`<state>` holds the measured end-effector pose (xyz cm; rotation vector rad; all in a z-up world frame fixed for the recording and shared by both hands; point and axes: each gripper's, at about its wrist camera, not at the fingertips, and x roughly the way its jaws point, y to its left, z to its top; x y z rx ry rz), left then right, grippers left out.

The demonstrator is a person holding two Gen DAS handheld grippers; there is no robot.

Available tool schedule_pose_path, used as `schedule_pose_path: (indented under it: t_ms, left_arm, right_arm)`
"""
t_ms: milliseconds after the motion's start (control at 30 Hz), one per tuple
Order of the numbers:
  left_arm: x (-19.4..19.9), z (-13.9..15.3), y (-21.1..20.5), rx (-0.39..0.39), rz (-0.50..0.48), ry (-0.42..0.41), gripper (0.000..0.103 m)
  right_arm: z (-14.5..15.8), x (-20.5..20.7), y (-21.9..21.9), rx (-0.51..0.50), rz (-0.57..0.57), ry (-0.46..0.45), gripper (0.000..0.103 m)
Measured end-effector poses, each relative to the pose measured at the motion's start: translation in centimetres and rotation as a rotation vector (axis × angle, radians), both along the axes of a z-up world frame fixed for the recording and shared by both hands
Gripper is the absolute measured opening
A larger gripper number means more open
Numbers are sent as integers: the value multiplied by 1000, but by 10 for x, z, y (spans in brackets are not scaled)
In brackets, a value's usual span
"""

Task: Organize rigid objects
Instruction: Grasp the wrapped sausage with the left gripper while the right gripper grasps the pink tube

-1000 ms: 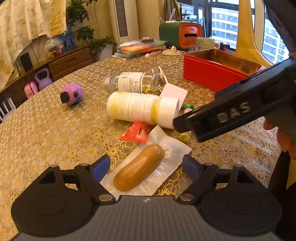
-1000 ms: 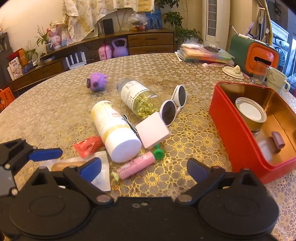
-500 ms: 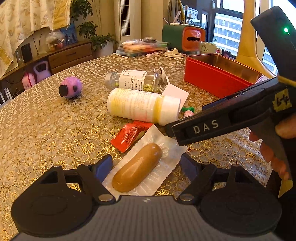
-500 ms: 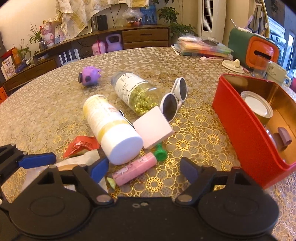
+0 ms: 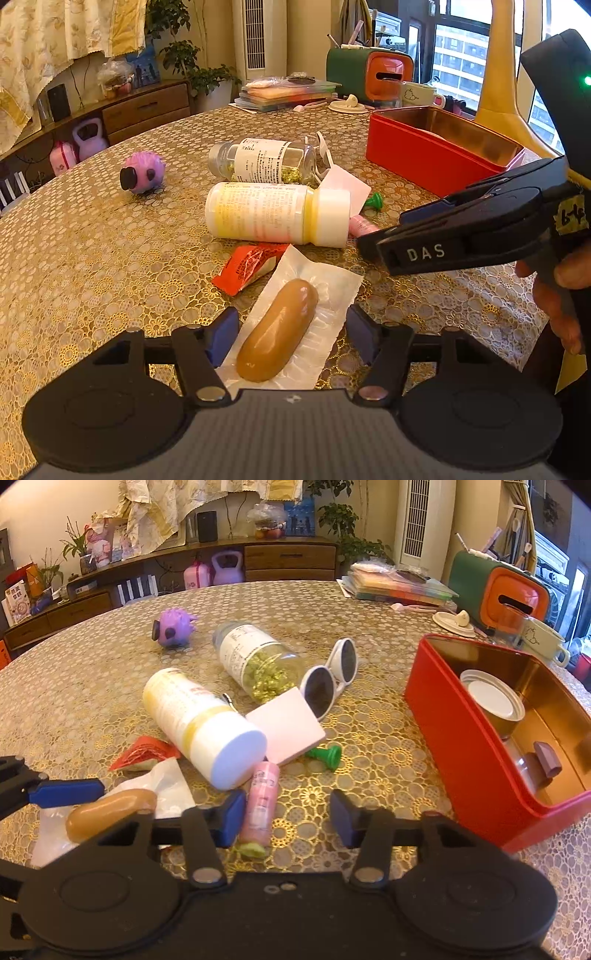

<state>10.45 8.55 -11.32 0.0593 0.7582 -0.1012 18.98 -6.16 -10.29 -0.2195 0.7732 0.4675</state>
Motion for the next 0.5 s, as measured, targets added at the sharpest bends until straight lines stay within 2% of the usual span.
schedule_pose_path:
  t_ms: [233, 500]
  left_arm:
    - [-1, 1, -5, 10, 20, 8, 59]
    - [1, 3, -9, 14, 41, 27, 54]
  right_arm:
    - [1, 0, -6, -4, -3, -1, 15]
    - [14, -10, -24, 44, 12, -9, 15]
